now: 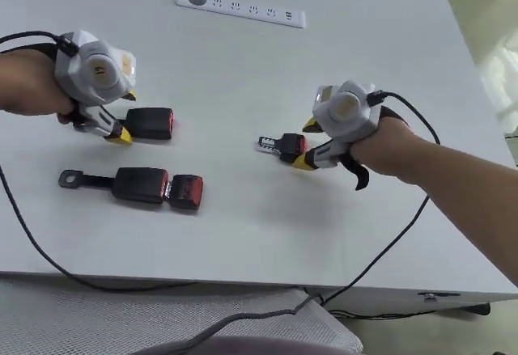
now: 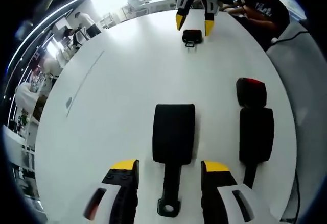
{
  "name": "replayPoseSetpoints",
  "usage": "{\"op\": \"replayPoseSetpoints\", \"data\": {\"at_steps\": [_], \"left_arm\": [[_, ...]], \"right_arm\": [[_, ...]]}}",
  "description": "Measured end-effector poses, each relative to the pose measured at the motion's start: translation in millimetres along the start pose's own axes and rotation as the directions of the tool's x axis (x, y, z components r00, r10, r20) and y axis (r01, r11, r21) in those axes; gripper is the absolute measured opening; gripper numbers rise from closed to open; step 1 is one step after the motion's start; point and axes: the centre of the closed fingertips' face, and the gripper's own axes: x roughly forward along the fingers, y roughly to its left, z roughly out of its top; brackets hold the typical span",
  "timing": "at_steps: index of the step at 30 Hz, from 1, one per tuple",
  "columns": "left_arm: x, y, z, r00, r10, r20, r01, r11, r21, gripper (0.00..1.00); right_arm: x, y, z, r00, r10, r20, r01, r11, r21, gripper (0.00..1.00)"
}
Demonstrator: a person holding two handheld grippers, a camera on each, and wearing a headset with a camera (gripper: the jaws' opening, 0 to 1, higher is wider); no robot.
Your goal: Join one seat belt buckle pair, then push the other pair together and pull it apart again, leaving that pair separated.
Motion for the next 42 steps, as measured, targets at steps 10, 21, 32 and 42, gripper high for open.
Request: {"op": "replayPoseSetpoints", "data": {"at_steps": [10,21,32,42], "left_arm": [[-44.0,-34.8,-31.2,0.9963,0.068,0.053,-0.060,0.988,-0.141,0.62],[-89.7,-78.6,-52.0,0.9894,0.116,0.087,-0.090,0.963,-0.254,0.87],[-126.2,-90.8,-68.8,0.9723,0.214,0.093,-0.161,0.902,-0.400,0.99],[-130.3,-104.8,-72.8,0.9671,0.234,0.100,-0.171,0.888,-0.427,1.00]], "right_arm": [[-18.3,32.2,2.9,0.9947,-0.040,0.094,0.030,0.994,0.100,0.61],[-48.0,61.3,-3.6,0.9807,-0.118,0.156,0.083,0.974,0.211,0.85],[-61.2,77.1,0.9,0.9486,-0.146,0.281,0.067,0.960,0.270,1.00],[-64.7,83.5,10.3,0.9288,-0.184,0.322,0.099,0.959,0.264,1.00]]}}
